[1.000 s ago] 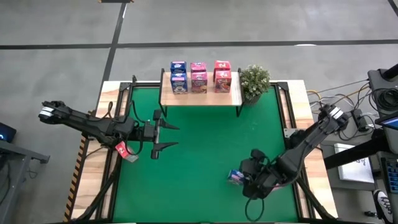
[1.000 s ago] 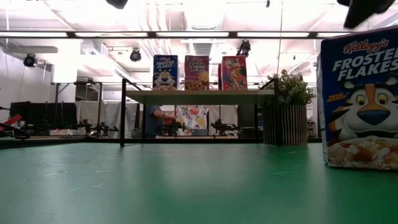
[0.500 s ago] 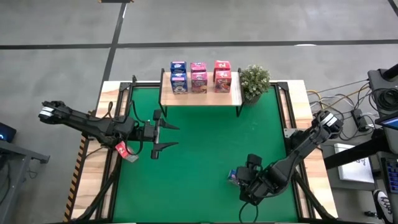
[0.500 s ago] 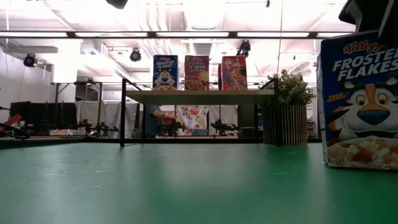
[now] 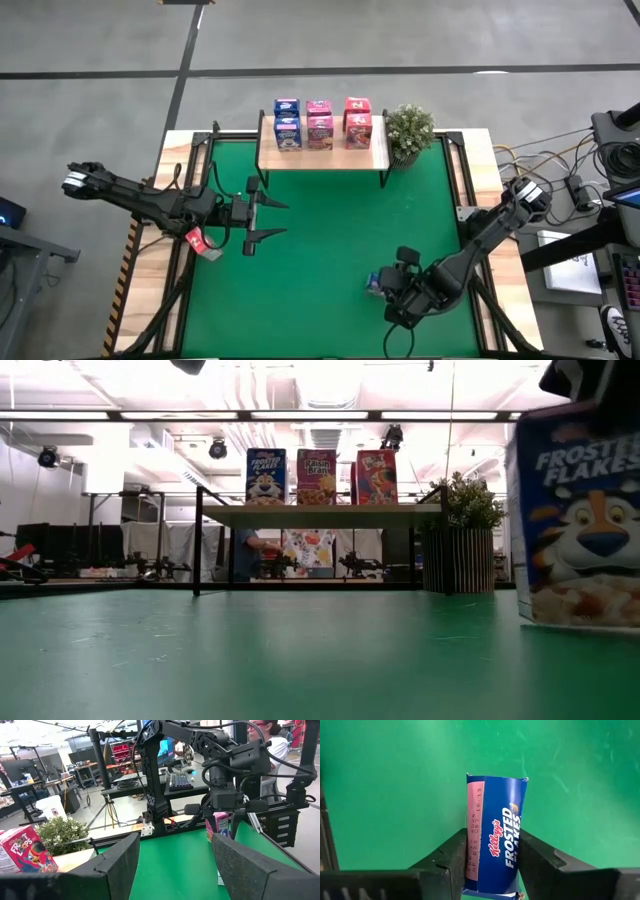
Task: Stack cereal on shelf
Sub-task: Put the blue cereal box on the shelf aligned with the blue cereal boxes
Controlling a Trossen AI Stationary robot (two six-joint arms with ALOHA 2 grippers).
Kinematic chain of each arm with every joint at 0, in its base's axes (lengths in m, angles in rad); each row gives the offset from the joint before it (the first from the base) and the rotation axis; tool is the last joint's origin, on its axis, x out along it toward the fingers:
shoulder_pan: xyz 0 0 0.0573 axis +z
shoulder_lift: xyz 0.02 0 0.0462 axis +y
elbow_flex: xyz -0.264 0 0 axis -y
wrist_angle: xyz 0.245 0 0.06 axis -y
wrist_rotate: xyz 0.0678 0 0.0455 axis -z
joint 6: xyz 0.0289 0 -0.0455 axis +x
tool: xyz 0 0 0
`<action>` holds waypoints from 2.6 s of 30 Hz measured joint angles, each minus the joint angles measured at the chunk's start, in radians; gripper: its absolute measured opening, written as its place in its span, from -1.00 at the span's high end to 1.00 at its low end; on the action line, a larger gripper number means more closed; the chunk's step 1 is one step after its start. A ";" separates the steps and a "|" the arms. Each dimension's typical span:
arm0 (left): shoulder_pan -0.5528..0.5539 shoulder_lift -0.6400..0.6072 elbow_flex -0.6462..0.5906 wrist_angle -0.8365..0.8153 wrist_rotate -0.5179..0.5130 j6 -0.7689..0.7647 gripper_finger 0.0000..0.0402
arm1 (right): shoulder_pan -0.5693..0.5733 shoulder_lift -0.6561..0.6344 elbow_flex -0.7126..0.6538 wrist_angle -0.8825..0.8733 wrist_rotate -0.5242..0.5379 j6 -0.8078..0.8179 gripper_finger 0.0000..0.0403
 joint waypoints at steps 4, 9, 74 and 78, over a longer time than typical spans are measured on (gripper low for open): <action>0.000 -0.001 0.000 0.000 0.000 0.005 -0.15 | -0.028 -0.006 0.039 0.000 0.000 -0.056 0.33; 0.000 -0.016 0.000 0.001 0.000 0.031 -0.15 | -0.112 -0.026 0.098 0.001 0.001 -0.176 0.38; 0.012 -0.118 0.066 -0.239 -0.135 0.112 -0.15 | -1.034 0.106 0.485 0.248 -0.412 -1.307 0.06; 0.012 -0.118 0.066 -0.239 -0.135 0.112 -0.15 | -1.034 0.106 0.485 0.247 -0.390 -1.308 0.06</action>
